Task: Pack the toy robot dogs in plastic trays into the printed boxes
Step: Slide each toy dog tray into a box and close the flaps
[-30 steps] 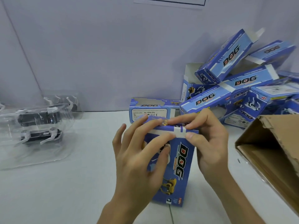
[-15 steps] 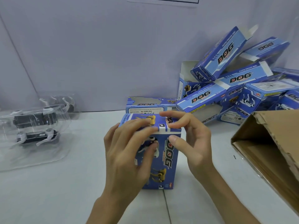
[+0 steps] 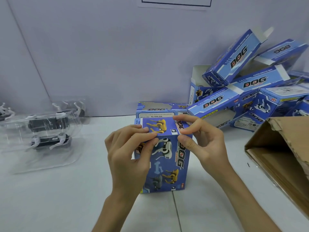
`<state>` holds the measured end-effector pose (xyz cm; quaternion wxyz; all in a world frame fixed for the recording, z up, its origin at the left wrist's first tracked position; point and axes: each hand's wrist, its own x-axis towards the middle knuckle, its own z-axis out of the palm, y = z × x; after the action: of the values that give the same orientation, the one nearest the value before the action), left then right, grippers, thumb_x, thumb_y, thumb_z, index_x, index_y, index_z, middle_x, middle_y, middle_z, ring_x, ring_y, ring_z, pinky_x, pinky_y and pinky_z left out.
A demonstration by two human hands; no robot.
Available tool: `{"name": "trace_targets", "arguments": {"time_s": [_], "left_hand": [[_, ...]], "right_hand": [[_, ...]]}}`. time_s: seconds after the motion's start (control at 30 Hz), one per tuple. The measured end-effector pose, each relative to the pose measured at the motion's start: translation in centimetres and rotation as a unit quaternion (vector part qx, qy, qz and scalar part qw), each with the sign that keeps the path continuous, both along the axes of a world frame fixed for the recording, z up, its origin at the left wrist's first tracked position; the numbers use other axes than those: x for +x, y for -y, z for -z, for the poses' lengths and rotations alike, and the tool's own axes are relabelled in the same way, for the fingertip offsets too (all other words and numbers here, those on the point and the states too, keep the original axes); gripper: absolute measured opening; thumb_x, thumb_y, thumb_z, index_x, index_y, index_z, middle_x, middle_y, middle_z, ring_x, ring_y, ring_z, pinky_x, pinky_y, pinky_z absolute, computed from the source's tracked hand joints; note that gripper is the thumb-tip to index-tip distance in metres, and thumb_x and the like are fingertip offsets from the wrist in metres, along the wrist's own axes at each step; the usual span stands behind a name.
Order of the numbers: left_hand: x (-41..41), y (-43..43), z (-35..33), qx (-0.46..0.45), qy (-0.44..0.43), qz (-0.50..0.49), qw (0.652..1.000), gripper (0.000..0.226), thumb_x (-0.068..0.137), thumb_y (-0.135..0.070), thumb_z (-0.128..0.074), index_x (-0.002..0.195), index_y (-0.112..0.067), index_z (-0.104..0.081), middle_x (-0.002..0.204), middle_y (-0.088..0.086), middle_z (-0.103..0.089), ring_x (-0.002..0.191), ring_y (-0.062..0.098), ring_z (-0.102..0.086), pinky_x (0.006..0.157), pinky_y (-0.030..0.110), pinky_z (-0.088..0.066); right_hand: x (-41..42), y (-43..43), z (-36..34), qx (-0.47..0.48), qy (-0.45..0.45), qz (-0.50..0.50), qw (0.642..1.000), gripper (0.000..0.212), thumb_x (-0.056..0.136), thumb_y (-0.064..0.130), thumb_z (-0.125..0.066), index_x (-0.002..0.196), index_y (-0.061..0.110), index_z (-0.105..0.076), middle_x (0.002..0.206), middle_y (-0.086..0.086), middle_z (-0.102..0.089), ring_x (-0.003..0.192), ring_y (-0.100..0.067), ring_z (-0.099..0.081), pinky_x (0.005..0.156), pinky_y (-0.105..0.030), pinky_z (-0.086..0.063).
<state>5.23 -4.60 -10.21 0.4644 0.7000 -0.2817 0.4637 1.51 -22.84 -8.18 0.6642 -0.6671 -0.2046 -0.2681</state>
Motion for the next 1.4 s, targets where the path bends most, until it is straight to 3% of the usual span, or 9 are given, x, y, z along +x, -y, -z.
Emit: {"name": "trace_targets", "arguments": {"time_s": [0.2,0.3,0.4,0.77,0.9,1.0,1.1,1.27,1.4], "left_hand": [[-0.1,0.2,0.0,-0.001,0.001,-0.011,1.0,0.01,0.086,-0.027,-0.07,0.091,-0.019,-0.074,0.097,-0.012,-0.065,0.098,0.009,-0.06,0.094,0.031,-0.038],[-0.1,0.2,0.2,0.005,0.005,-0.025,1.0,0.013,0.088,-0.025,-0.07,0.093,-0.015,-0.077,0.098,-0.009,-0.066,0.097,0.011,-0.06,0.091,0.032,-0.039],[-0.3,0.1,0.6,0.035,0.024,-0.027,0.999,0.019,0.091,-0.028,-0.065,0.1,-0.016,-0.076,0.106,-0.009,-0.066,0.104,0.007,-0.057,0.094,0.027,-0.037],[0.0,-0.1,0.5,0.012,0.042,-0.013,0.999,0.019,0.089,-0.025,-0.068,0.103,-0.015,-0.074,0.104,-0.017,-0.066,0.102,0.005,-0.062,0.092,0.029,-0.045],[-0.1,-0.1,0.5,-0.028,-0.13,0.068,0.989,0.071,0.075,-0.041,-0.08,0.136,-0.029,-0.047,0.135,-0.015,-0.055,0.128,0.001,-0.05,0.101,0.016,-0.041],[0.3,0.0,0.4,-0.034,-0.334,0.164,0.928,0.074,0.058,-0.067,-0.076,0.121,-0.044,-0.045,0.115,-0.03,-0.064,0.106,-0.011,-0.059,0.076,0.002,-0.045],[0.6,0.0,1.2,-0.013,-0.308,0.127,0.943,0.071,0.053,-0.074,-0.071,0.111,-0.039,-0.049,0.103,-0.03,-0.067,0.096,-0.008,-0.063,0.069,0.003,-0.046],[0.9,-0.1,1.7,0.136,-0.109,0.043,0.984,0.079,0.063,-0.056,-0.082,0.129,-0.037,-0.044,0.125,-0.02,-0.055,0.111,0.004,-0.054,0.095,0.021,-0.044],[1.5,-0.1,2.5,0.219,-0.061,0.053,0.972,0.095,0.061,-0.031,-0.091,0.138,-0.032,-0.037,0.139,-0.01,-0.044,0.129,0.015,-0.045,0.115,0.04,-0.034]], "right_hand": [[0.1,0.2,0.2,0.004,-0.004,-0.007,1.0,0.017,0.085,0.037,-0.075,0.088,0.021,-0.07,0.127,-0.001,-0.066,0.132,-0.025,-0.053,0.078,-0.035,-0.06],[0.6,-0.1,0.6,-0.077,0.033,0.124,0.989,0.005,0.091,0.02,-0.068,0.093,0.022,-0.072,0.129,0.004,-0.065,0.13,-0.02,-0.054,0.093,-0.039,-0.054],[1.1,-1.0,1.4,-0.201,0.131,0.261,0.935,0.025,0.093,0.007,-0.061,0.109,0.022,-0.074,0.132,0.001,-0.061,0.128,-0.018,-0.053,0.104,-0.029,-0.043],[1.3,-1.7,2.0,-0.179,0.129,0.243,0.945,0.017,0.089,0.009,-0.067,0.104,0.012,-0.075,0.116,0.002,-0.069,0.119,-0.018,-0.058,0.102,-0.028,-0.043],[1.3,-1.1,2.0,-0.131,0.106,0.222,0.961,0.019,0.09,0.009,-0.066,0.106,0.016,-0.074,0.12,-0.001,-0.065,0.12,-0.017,-0.06,0.099,-0.032,-0.048],[1.4,-0.6,2.0,-0.104,0.096,0.209,0.968,0.018,0.091,0.011,-0.067,0.105,0.02,-0.073,0.122,-0.002,-0.063,0.122,-0.022,-0.059,0.095,-0.046,-0.053],[1.5,-0.4,2.0,-0.065,0.073,0.193,0.976,0.018,0.091,0.01,-0.063,0.101,0.02,-0.074,0.125,-0.001,-0.064,0.125,-0.024,-0.058,0.097,-0.038,-0.052],[2.3,1.3,1.1,0.076,-0.139,0.142,0.977,0.026,0.096,0.035,-0.053,0.11,0.023,-0.071,0.115,0.002,-0.071,0.107,-0.021,-0.068,0.08,-0.028,-0.054],[2.5,3.8,1.6,-0.009,-0.452,0.065,0.889,0.065,0.084,0.08,-0.031,0.117,0.036,-0.066,0.106,-0.002,-0.075,0.078,-0.031,-0.075,0.061,-0.032,-0.054]]}}
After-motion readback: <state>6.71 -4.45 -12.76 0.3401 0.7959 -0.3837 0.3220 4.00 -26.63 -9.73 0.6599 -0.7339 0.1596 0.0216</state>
